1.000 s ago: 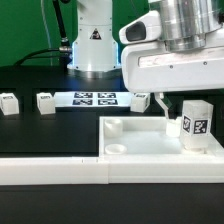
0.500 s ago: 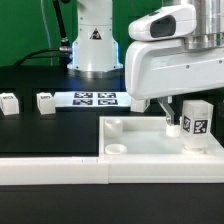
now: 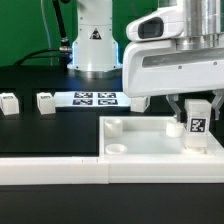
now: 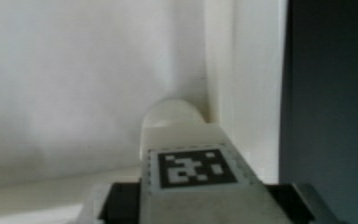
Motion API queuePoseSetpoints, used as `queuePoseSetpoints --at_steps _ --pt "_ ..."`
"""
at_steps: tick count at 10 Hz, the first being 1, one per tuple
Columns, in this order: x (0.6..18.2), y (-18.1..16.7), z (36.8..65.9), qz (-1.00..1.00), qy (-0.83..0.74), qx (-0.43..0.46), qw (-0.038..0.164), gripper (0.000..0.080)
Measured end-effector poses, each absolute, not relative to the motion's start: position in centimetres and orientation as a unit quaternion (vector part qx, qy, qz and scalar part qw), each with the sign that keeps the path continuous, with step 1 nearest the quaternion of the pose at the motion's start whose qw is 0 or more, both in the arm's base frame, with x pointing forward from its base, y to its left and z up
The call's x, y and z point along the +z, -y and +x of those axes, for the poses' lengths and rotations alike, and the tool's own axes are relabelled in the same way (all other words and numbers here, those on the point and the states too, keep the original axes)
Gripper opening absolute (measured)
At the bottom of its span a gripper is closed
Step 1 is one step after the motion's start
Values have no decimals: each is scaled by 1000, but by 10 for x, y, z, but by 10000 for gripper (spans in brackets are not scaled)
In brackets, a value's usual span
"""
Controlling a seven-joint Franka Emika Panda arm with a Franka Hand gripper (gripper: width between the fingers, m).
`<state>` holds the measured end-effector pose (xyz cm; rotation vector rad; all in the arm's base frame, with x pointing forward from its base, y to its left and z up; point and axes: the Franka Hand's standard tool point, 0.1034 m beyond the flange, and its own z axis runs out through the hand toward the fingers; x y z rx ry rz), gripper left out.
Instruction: Assemble square table
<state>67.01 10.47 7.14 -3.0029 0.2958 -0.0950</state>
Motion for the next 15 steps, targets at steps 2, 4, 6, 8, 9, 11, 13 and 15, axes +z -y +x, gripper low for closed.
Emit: queuePoseSetpoints --at_steps 2,4,6,8,9,11,13,15 --pt "72 -103 672 -982 -175 -28 69 293" --pt "73 -101 673 -954 -288 -17 82 293" --pt "70 -101 673 -894 -434 9 116 293" --pt "68 -105 672 -815 -565 26 129 293" --pt "68 -105 673 -802 -582 31 133 293" --pt "68 -105 672 -801 -583 32 134 385" --pt "68 -106 672 -819 -558 30 133 568" --pt "73 -108 669 -910 -395 28 121 627"
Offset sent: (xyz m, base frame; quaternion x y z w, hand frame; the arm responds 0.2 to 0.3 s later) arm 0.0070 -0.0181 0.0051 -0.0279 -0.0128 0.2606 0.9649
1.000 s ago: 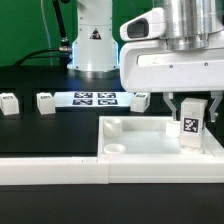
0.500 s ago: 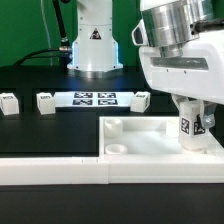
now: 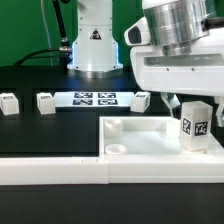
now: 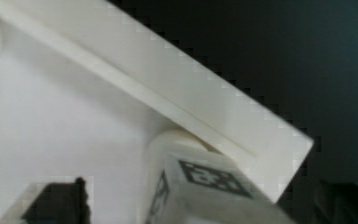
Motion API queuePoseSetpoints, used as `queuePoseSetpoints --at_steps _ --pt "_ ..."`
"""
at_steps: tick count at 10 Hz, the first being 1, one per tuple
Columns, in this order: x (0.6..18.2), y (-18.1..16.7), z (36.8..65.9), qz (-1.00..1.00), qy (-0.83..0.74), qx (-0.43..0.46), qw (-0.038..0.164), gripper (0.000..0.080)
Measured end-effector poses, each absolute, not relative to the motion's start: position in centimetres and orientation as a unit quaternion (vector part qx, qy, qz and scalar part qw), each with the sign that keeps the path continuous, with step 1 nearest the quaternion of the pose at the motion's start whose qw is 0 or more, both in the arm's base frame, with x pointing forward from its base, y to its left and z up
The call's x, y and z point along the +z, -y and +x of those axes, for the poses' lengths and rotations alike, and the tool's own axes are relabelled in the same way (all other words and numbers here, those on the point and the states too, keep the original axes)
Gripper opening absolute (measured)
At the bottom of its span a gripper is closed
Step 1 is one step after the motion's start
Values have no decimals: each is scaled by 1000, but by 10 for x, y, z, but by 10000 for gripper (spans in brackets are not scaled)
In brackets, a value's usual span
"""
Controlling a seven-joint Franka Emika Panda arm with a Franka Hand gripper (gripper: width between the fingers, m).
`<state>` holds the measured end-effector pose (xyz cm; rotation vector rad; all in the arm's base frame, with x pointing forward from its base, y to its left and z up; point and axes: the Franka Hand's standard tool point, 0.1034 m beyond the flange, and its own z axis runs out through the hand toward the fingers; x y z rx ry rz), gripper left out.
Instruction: Assemble square table
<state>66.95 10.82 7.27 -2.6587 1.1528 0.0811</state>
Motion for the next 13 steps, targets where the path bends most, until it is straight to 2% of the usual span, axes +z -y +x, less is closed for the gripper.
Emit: queuePoseSetpoints --at_steps 5,6,7,8,10,11,12,13 --pt "73 -107 669 -970 -217 8 113 649" --pt "77 -107 673 -988 -128 -9 86 649" --pt "78 -107 676 -997 -36 -21 69 649" --pt "78 -108 678 -998 23 -28 59 649" --pt "77 -111 679 -997 33 -46 60 649" --pt "77 -111 680 -997 33 -46 59 480" --pt "77 -111 679 -997 30 -46 60 480" --pt "76 -109 679 -997 -25 -42 61 312"
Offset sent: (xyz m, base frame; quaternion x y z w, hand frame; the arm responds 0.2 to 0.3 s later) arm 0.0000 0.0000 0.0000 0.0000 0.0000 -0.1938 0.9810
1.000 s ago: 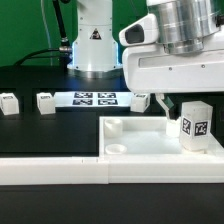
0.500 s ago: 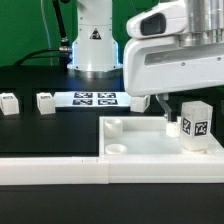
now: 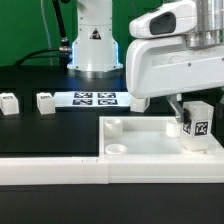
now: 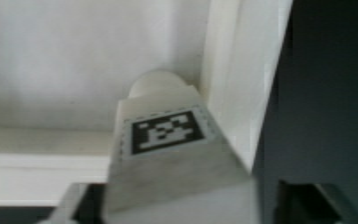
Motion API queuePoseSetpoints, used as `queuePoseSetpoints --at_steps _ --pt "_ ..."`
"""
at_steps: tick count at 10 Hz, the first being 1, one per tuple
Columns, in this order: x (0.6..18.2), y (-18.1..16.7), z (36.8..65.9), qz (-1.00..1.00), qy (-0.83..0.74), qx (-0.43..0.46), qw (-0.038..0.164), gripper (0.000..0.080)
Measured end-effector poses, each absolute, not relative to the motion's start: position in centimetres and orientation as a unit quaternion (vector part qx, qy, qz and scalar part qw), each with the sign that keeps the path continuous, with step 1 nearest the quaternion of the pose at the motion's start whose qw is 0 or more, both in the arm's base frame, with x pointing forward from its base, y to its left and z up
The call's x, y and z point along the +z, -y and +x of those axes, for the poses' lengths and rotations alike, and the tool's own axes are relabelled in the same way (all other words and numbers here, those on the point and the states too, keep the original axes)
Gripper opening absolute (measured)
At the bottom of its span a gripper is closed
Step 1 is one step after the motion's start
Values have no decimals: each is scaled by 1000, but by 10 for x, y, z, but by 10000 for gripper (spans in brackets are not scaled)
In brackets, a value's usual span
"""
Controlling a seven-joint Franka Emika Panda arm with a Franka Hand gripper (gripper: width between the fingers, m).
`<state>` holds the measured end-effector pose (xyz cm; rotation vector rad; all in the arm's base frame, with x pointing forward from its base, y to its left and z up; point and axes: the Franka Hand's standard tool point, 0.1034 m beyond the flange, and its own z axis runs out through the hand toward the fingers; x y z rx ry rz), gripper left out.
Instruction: Assemble square table
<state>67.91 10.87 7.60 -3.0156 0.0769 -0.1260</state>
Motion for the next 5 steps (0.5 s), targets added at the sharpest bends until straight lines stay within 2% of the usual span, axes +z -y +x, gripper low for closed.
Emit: queuePoseSetpoints --at_steps 3,5 --pt "75 -104 679 -991 -115 -36 63 299" --pt "73 -101 680 -963 -257 -29 76 299"
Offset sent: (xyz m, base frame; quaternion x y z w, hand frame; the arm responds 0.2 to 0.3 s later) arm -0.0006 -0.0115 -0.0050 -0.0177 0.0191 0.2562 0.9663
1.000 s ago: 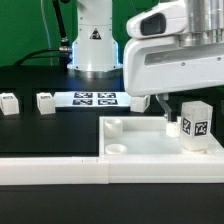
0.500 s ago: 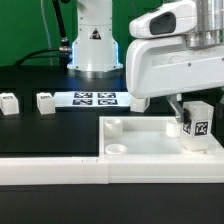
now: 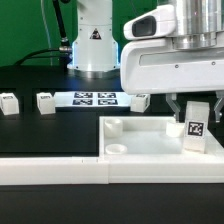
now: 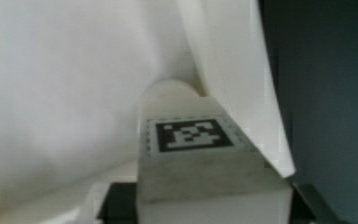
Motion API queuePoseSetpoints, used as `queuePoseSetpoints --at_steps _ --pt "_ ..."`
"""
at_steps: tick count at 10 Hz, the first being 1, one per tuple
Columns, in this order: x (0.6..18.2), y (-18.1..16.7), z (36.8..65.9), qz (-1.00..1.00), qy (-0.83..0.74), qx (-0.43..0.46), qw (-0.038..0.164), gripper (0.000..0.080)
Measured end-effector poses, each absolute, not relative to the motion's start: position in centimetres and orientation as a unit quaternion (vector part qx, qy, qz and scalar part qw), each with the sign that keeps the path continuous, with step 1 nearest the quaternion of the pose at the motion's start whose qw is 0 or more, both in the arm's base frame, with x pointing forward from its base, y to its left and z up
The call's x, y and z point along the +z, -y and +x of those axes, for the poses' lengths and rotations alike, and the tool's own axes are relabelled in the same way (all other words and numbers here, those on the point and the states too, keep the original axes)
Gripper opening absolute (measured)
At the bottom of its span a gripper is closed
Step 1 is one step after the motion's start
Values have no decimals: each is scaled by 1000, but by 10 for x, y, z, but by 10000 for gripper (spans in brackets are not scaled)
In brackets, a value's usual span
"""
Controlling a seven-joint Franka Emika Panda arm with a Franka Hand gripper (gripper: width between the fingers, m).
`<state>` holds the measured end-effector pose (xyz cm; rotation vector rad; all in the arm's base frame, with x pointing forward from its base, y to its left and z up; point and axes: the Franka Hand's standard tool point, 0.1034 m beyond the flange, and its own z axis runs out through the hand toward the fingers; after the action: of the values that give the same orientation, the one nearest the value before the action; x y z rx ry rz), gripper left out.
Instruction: Assemble square table
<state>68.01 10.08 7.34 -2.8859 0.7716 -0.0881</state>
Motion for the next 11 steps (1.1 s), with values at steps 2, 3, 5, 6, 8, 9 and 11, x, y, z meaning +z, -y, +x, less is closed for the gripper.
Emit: queuePoseSetpoints --at_steps 2,3,5,6,8,9,11 --pt "72 -97 679 -901 -419 -7 107 298" --pt "71 -93 678 -861 -492 8 130 298" --pt "72 -92 676 -794 -585 42 159 298" --pt "72 -93 676 -767 -619 50 158 298" --pt "73 -94 675 -754 -635 56 156 298" --pt "72 -94 675 -761 -627 55 156 298" --pt "74 -102 672 -841 -522 40 134 595"
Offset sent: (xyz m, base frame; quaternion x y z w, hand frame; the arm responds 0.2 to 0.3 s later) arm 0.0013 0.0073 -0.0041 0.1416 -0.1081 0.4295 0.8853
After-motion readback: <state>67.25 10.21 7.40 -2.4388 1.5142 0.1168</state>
